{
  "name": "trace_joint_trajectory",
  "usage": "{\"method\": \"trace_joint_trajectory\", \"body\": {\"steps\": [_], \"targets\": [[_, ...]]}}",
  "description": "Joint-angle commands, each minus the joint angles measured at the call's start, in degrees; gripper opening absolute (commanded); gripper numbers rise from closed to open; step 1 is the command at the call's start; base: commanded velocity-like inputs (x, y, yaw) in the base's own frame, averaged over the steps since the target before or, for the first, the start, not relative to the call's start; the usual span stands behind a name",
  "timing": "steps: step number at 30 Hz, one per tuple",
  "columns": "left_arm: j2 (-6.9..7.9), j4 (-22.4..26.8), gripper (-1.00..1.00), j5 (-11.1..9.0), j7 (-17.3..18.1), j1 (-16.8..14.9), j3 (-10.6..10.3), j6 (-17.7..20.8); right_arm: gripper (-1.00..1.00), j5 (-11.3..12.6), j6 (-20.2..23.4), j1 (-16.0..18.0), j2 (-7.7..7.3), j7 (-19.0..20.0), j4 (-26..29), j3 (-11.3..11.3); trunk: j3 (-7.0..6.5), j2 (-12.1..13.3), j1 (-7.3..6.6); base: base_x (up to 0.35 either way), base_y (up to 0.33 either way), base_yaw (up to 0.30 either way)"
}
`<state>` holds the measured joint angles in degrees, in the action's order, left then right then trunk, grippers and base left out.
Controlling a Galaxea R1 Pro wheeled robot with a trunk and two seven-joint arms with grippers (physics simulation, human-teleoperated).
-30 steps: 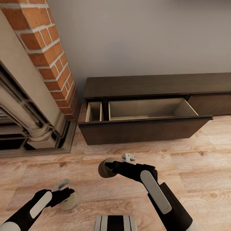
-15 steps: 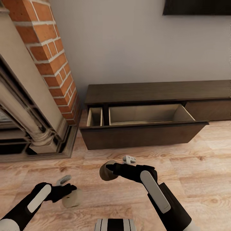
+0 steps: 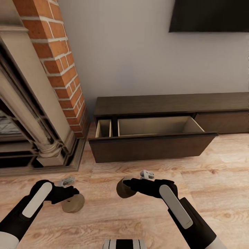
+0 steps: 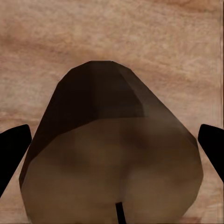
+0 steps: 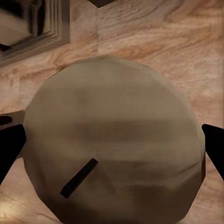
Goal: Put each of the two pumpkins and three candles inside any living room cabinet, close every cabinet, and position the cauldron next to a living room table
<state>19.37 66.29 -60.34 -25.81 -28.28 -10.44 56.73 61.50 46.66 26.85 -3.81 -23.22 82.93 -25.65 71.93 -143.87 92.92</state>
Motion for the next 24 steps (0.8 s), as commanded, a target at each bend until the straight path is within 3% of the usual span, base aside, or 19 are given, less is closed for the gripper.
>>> {"method": "trace_joint_trajectory", "body": {"steps": [1, 11, 16, 19, 20, 22, 24], "targets": [[0.06, 0.54, -1.0, -0.33, -0.68, -0.02, -0.14, 0.13, -1.0, 0.56, 0.01, 0.04, -0.05, -0.59, 0.08, -0.1, -0.18, 0.0, -0.03, 0.0, 0.0, 0.0], [-0.09, 1.07, -1.0, -0.39, -0.75, -0.02, -0.28, 0.14, -1.0, 0.56, -0.02, 0.04, -0.08, -0.55, -0.19, -0.1, -2.39, 0.13, -0.29, -0.201, 0.0, -0.054], [-2.21, 2.72, -1.0, -0.06, -1.46, -0.02, -0.61, 0.08, -1.0, 0.55, -0.11, 0.04, -0.05, -1.14, -1.74, -0.03, -3.43, 0.2, -0.42, -0.03, 0.0, -0.248], [-3.71, 4.07, -1.0, -0.1, -5.7, 0.1, -0.66, 0.04, -1.0, 0.66, -0.1, 0.04, -0.04, -4.0, -1.73, -0.02, -3.99, 0.24, -0.5, -0.005, 0.0, -0.166], [-5.48, 5.77, -1.0, -0.22, -10.01, 0.22, -0.51, 0.04, -1.0, 1.28, -0.02, 0.04, -0.05, -6.56, -1.08, -0.02, -4.18, 0.25, -0.52, -0.002, 0.0, -0.126], [-8.02, 8.29, -1.0, -0.72, -15.28, 0.43, -0.41, 0.04, -1.0, 3.75, 0.44, 0.04, -0.01, -10.91, 0.14, 0.09, -4.54, 0.28, -0.57, -0.001, 0.0, -0.078], [-9.68, 10.01, -1.0, -1.97, -19.06, 0.5, -0.38, 0.05, -1.0, 7.94, 2.1, 0.04, 0.05, -18.86, 0.94, 0.2, -4.91, 0.3, -0.62, 0.0, 0.0, -0.026]]}}
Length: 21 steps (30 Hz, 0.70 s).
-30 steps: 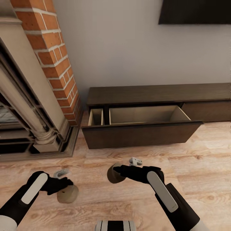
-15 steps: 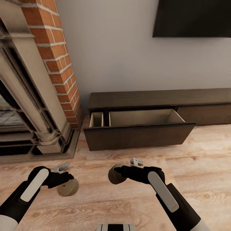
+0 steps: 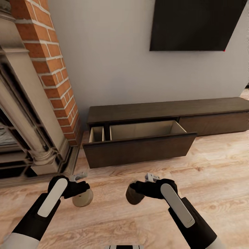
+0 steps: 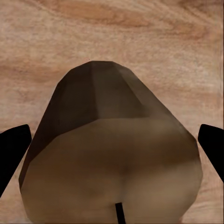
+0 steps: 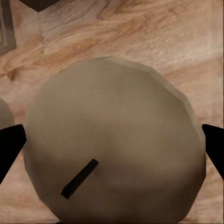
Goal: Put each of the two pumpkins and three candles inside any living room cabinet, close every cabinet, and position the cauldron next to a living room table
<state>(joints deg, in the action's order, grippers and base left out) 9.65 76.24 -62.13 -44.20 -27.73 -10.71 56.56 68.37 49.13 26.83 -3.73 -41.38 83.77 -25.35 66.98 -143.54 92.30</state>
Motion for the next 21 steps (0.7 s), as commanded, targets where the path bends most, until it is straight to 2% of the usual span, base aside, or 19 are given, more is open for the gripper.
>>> {"method": "trace_joint_trajectory", "body": {"steps": [1, 2, 4, 7, 10, 14, 21], "targets": [[-0.21, 0.65, -1.0, -0.98, -1.73, -0.04, -0.11, 0.21, -1.0, 3.08, 0.51, 0.07, 0.05, -6.74, 0.3, -0.09, -0.14, -0.01, -0.04, 0.0, 0.0, -0.01], [-0.28, 0.96, -1.0, -1.42, -2.16, -0.04, -0.12, 0.21, -1.0, 4.05, 0.9, 0.07, 0.11, -11.11, 0.46, -0.11, -0.32, 0.01, -0.06, 0.0, 0.0, -0.007], [-0.48, 1.57, -1.0, -2.1, -2.75, -0.04, -0.22, 0.21, -1.0, 6.14, 1.49, 0.07, 0.35, -23.52, 0.99, -0.23, -0.68, 0.03, -0.11, 0.0, 0.0, -0.003], [-0.62, 3.55, -1.0, -2.34, -2.93, -0.04, -0.35, 0.21, -1.0, 8.13, 2.06, 0.13, 0.42, -30.0, 2.74, -0.32, -1.23, 0.07, -0.19, 0.0, 0.0, 0.0], [-0.41, 6.66, -1.0, -2.3, -2.98, 0.18, -0.32, 0.21, -1.0, 9.0, 3.09, 0.15, 0.4, -31.87, 4.27, -0.33, -1.78, 0.11, -0.27, 0.0, 0.0, 0.0], [-0.2, 11.38, -1.0, -2.3, -2.99, 1.04, -0.27, 0.21, -1.0, 9.28, 3.51, 0.15, 0.39, -32.5, 4.8, -0.37, -2.61, 0.17, -0.37, 0.0, 0.0, 0.0], [-0.16, 13.22, -1.0, -2.3, -3.0, 1.67, -0.28, 0.21, -1.0, 9.32, 3.6, 0.16, 0.47, -32.58, 4.99, -0.32, -4.15, 0.26, -0.55, 0.0, 0.0, 0.0]]}}
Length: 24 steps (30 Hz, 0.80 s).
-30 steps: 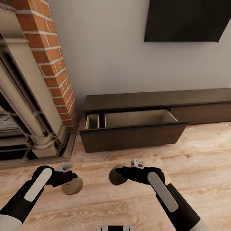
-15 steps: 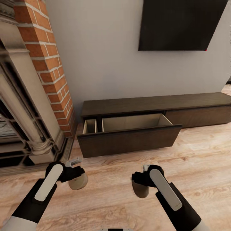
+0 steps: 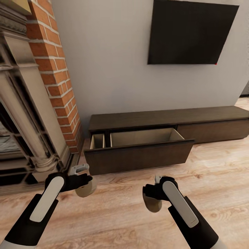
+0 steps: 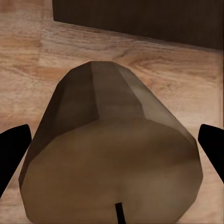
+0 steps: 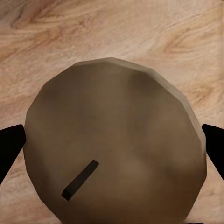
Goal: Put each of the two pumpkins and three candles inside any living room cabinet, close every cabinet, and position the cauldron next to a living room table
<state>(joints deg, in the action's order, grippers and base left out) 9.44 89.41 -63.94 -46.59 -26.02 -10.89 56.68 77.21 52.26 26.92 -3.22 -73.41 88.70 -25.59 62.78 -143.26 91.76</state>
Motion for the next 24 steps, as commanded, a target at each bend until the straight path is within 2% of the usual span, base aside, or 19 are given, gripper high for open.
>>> {"method": "trace_joint_trajectory", "body": {"steps": [1, 6, 9, 13, 15, 18, 21, 24], "targets": [[0.01, 0.09, -1.0, -0.49, -0.61, -0.03, -0.16, 0.09, -1.0, 0.48, 0.47, 0.06, -0.04, -0.53, 0.06, -0.07, -0.17, -0.01, -0.03, 0.0, 0.0, 0.0], [-0.17, 0.15, -1.0, -0.56, -0.61, 0.0, -0.47, 0.09, -1.0, 0.49, 0.32, 0.06, -0.03, 0.33, 0.06, -0.07, -0.79, 0.42, -0.3, 0.0, 0.0, 0.0], [-0.22, 0.15, -1.0, -0.57, -0.61, 0.0, -0.57, 0.09, -1.0, 0.48, 0.26, 0.06, -0.19, 3.15, 0.06, -0.07, -0.79, 0.42, -0.3, 0.0, 0.0, 0.0], [-0.36, 0.15, -1.0, -0.92, -0.57, 0.0, -0.62, 0.15, -1.0, 0.48, -0.05, 0.06, -0.52, 10.28, 0.07, 0.09, -0.97, 0.82, -0.52, 0.0, 0.0, 0.0], [-0.38, 0.1, -1.0, -1.38, -0.54, 0.0, -0.62, 0.17, -1.0, 0.45, -0.16, 0.06, -1.13, 14.23, 0.07, 1.08, -1.33, 1.63, -0.96, 0.0, 0.0, 0.0], [-0.45, -0.13, -1.0, -3.88, -0.56, 0.0, -0.62, 0.18, -1.0, 0.41, -0.26, 0.06, -2.08, 20.99, 0.07, 3.73, -1.69, 2.43, -1.4, 0.0, 0.0, 0.0], [-0.13, -0.31, -1.0, -7.13, -0.6, 0.0, -0.84, 0.18, -1.0, -0.12, -0.33, 0.09, -3.59, 29.76, 0.07, 5.96, -1.69, 2.43, -1.4, 0.0, 0.0, 0.0], [-0.02, -0.42, -1.0, -8.39, -0.61, 0.0, -0.94, 0.18, -1.0, -0.32, -0.54, 0.09, -5.36, 35.99, 0.07, 6.7, -1.87, 2.83, -1.62, 0.0, 0.0, 0.0]]}}
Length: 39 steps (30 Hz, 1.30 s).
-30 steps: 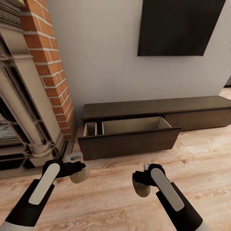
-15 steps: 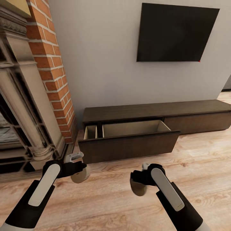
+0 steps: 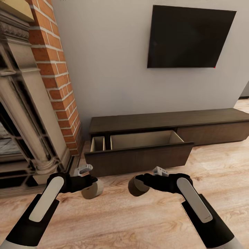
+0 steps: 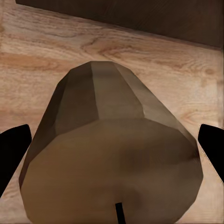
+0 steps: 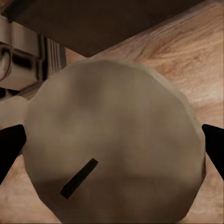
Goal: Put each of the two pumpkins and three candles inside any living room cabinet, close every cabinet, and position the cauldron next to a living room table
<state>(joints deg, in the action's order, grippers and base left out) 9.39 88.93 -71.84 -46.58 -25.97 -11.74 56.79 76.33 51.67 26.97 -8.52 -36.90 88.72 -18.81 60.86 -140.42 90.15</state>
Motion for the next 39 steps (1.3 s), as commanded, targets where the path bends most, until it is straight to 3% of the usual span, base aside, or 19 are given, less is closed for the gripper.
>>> {"method": "trace_joint_trajectory", "body": {"steps": [1, 12, 39], "targets": [[0.02, 0.04, -1.0, -0.65, -0.61, -0.05, -0.13, 0.07, -1.0, 0.53, 0.04, 0.03, -0.39, 0.37, 0.05, -0.02, -0.13, 0.39, -0.23, 0.0, 0.0, 0.0], [0.0, 0.4, -1.0, -0.86, -0.61, -0.05, -0.63, 0.07, -1.0, 0.48, 0.1, 0.08, -0.91, 2.3, 0.02, 1.8, -2.1, 4.8, -2.65, -0.089, 0.0, 0.0], [0.07, 0.45, -1.0, -0.94, -0.61, -0.05, -0.47, 0.03, -1.0, 0.57, 0.1, 0.04, -0.73, 2.26, -0.13, 1.91, -5.95, 15.63, -8.58, -0.024, 0.0, 0.0]]}}
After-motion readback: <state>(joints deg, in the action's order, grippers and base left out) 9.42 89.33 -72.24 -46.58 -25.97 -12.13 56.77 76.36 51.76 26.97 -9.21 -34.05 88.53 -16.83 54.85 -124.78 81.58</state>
